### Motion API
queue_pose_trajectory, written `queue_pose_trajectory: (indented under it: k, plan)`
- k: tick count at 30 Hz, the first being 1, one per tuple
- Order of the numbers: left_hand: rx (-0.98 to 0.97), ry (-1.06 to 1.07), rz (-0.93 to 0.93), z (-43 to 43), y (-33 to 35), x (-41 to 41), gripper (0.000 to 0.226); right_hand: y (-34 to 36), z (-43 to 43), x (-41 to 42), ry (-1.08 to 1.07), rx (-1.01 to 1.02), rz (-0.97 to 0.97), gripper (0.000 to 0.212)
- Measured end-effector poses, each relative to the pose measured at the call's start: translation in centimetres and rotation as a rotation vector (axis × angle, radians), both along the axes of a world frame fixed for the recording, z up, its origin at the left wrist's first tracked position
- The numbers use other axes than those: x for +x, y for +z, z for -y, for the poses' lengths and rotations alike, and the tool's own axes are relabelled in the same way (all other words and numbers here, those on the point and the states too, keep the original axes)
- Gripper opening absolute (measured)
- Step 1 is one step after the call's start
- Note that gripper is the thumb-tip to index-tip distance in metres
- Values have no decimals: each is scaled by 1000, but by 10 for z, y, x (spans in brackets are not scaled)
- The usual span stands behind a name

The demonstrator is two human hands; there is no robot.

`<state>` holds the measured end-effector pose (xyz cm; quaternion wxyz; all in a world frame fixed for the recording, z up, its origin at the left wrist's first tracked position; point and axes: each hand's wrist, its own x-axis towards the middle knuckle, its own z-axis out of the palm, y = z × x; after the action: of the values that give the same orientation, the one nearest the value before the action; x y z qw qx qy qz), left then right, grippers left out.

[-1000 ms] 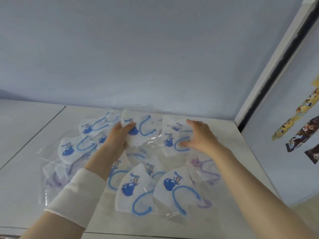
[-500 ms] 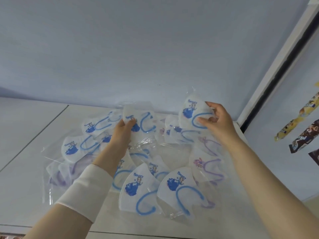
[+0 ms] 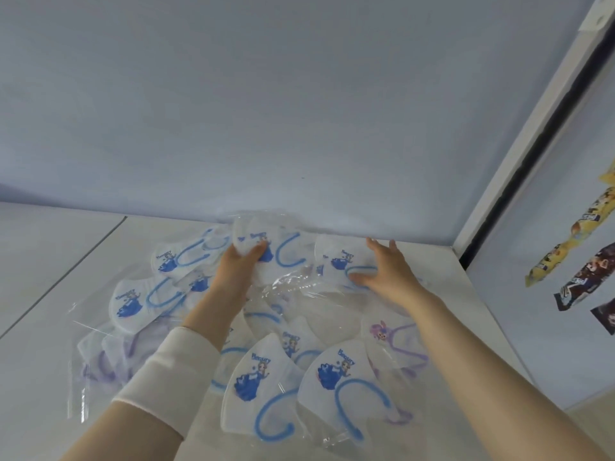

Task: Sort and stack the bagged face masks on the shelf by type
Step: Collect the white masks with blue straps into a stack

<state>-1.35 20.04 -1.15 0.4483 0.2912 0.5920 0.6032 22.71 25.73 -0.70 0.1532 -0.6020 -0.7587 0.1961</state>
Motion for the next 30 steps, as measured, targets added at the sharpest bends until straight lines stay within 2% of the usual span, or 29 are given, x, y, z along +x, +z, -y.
queue_pose_trajectory:
  k: [2,4,7,9,11,12,15,18,21,23,26,30]
  plan:
    - [-9,28,6,-3,-1,-10,5,-4,-3,-3,26,-41,88,89]
    - [-10,46,19,-5,-4,-16,6,-10,-7,-4,40,-1,74,88]
    - [-11,48,23,-7,-6,-21,2,-8,-9,-2,-21,161,-149,74]
    - [-15,43,16,-8,-5,-20,9,-2,-12,0,-16,208,-217,74]
    - [-12,33,9,-11,-3,-17,3,1,-12,-1,29,102,-115,87]
    - [-10,32,10,-12,-2,-15,8,0,-11,-4,43,34,-42,94]
    - [-11,26,13,-15,-3,-14,7,-10,-8,-12,80,-47,81,101]
    - [-8,39,19,-15,-4,-17,4,-14,-10,-17,90,-25,49,100]
    - [6,48,18,-14,-5,-19,4,-10,-9,-19,115,105,23,95]
    - [17,46,21,-13,-3,-20,4,-8,-8,-20,144,187,-14,95]
    - [45,47,10,-8,0,-19,7,-2,-5,-17,172,166,-183,90]
    - [101,40,-26,-3,3,-18,10,13,4,-9,205,108,-352,66]
